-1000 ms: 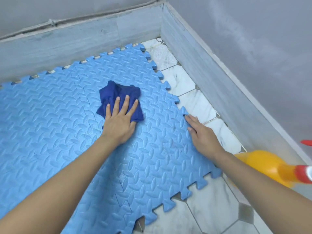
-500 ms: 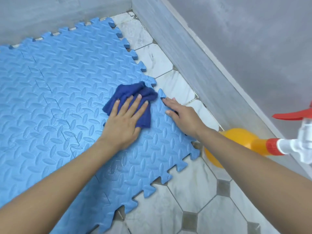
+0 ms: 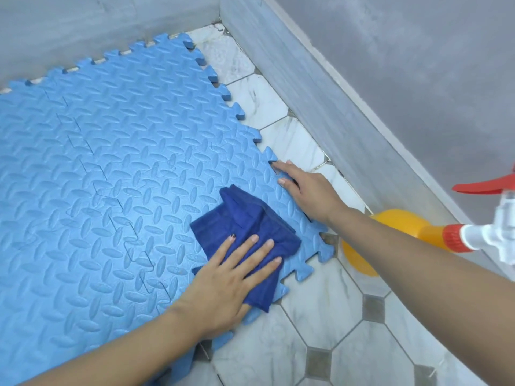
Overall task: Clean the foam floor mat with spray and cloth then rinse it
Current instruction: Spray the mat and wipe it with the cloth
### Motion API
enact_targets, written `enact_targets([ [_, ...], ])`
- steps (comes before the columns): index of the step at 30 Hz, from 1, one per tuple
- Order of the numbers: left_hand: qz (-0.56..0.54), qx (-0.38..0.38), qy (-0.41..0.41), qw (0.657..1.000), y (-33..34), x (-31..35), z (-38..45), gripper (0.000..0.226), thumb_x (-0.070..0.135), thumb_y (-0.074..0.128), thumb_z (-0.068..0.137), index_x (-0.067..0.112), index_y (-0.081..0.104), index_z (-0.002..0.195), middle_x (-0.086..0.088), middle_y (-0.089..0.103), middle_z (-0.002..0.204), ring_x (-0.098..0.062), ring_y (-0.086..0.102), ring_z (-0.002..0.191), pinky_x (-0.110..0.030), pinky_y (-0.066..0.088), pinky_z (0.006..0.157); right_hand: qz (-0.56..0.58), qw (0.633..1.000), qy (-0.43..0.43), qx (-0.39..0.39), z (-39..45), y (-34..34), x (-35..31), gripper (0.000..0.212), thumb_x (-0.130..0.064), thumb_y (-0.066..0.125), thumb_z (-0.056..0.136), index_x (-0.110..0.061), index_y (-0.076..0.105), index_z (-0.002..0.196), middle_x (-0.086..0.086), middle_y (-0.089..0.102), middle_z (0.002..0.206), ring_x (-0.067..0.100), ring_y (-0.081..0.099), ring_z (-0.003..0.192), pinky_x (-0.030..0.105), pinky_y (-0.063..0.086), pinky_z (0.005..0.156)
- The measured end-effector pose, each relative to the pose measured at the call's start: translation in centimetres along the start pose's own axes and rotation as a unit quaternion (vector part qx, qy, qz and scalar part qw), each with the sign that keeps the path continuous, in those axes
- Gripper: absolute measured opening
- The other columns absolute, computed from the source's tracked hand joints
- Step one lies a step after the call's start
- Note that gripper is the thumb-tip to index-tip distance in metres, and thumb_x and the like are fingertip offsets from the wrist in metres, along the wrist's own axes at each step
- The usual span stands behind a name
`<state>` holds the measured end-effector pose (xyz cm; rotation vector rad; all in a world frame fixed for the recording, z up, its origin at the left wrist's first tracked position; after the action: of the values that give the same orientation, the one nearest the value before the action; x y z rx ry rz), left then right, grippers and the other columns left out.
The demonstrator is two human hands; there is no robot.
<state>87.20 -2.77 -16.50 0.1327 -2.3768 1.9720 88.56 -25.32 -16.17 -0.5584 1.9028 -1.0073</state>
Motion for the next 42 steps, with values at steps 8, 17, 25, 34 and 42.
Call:
enact_targets([
  [8,-0.047,0.023,-0.274,0.960,-1.1,-12.9,1.7,0.072,0.046,0.014,0.082,0.030,0.013,0.152,0.000,0.010,0.161,-0.027,0.010,0.148,-0.049,0.002,0.117,0.076,0.996,0.047,0.001,0.1,-0.2,-0.1,0.058,-0.032,0.050,0.099,-0.037,0.024,0.151,-0.009,0.052,0.143,0.016,0.050,0.129,0.023,0.035,0.105],
  [17,0.008,-0.006,-0.011,1.000,-0.8,-2.9,2.0,0.076,0.038,0.032,0.074,0.030,0.027,0.149,-0.002,0.027,0.157,-0.030,0.026,0.144,-0.055,0.016,0.112,0.048,0.998,0.048,-0.016,1.5,-0.7,-0.2,0.053,-0.029,0.060,0.094,-0.032,0.042,0.145,0.002,0.064,0.130,0.021,0.057,0.123,0.035,0.041,0.107],
  [25,-0.056,0.016,-0.366,0.929,0.2,-20.8,-8.1,0.073,0.042,0.018,0.080,0.033,0.002,0.150,0.004,0.003,0.161,-0.023,0.001,0.149,-0.049,0.006,0.117,-0.151,0.986,-0.027,0.063,1.0,1.0,-5.6,0.074,0.009,0.043,0.087,-0.019,0.023,0.152,0.012,0.016,0.161,0.028,0.005,0.150,0.049,0.003,0.121],
  [34,-0.009,0.015,-0.360,0.933,2.6,-14.6,-19.7,0.074,0.041,0.037,0.081,0.026,0.020,0.152,-0.005,0.022,0.158,-0.033,0.019,0.145,-0.055,0.013,0.112,-0.216,0.967,-0.132,0.002,1.5,8.4,-13.3,0.054,-0.028,0.026,0.102,-0.035,0.012,0.154,-0.002,0.005,0.163,0.025,0.001,0.151,0.054,-0.002,0.118],
  [42,-0.069,0.021,-0.446,0.892,2.5,-17.4,-17.1,0.073,0.057,0.015,0.085,0.033,-0.002,0.152,0.002,-0.003,0.161,-0.027,0.003,0.149,-0.049,-0.004,0.118,-0.229,0.963,-0.136,0.031,1.2,8.7,-12.6,0.057,-0.045,0.007,0.097,-0.037,0.015,0.153,-0.004,0.015,0.162,0.020,0.007,0.150,0.050,0.002,0.120],
])
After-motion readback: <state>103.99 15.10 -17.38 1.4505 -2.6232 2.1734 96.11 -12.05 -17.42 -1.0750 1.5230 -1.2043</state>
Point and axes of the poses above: each hand's wrist, its own z-axis towards the middle knuckle, its own y-axis out of the palm, x = y × z, the point moved 6 cm from there along z, towards the middle knuckle
